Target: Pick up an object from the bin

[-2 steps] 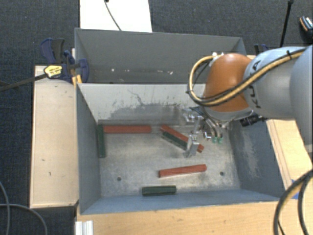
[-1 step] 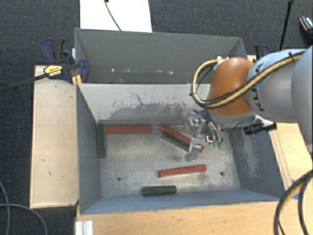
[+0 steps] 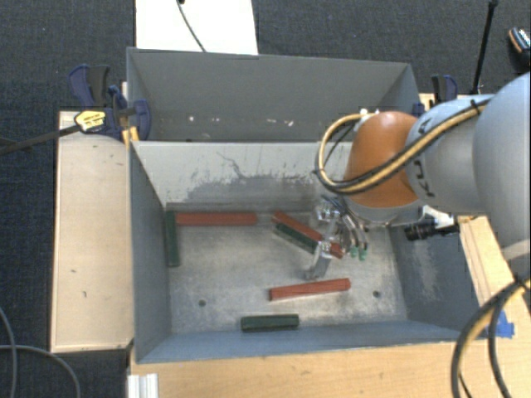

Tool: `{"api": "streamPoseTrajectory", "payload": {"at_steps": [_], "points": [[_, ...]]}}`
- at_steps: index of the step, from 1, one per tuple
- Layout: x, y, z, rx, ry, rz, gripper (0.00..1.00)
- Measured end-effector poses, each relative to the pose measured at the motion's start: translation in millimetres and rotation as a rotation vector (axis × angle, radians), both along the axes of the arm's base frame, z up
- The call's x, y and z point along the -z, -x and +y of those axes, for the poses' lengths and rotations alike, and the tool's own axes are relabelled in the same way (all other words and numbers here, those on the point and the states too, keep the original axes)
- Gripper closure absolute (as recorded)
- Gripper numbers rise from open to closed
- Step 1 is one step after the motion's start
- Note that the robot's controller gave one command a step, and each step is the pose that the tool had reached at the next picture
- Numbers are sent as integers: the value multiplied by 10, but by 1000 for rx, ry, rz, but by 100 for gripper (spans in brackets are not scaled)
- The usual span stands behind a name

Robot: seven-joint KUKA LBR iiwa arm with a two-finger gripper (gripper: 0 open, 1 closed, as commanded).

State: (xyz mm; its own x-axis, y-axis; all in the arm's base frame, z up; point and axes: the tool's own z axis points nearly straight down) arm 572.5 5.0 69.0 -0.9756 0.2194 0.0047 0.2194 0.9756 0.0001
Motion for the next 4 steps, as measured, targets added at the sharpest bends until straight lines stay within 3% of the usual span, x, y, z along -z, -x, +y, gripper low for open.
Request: {"api": "streamPoseTrajectory", "payload": {"at_steps": [1, 2, 3, 4], "points": [[-5, -2, -1, -2, 1, -1, 0], [-12, -5, 1, -4, 1, -2, 100], [-1074, -28, 1, -10, 1, -14, 100], [-1136, -37, -1, -13, 1, -10, 100]]}}
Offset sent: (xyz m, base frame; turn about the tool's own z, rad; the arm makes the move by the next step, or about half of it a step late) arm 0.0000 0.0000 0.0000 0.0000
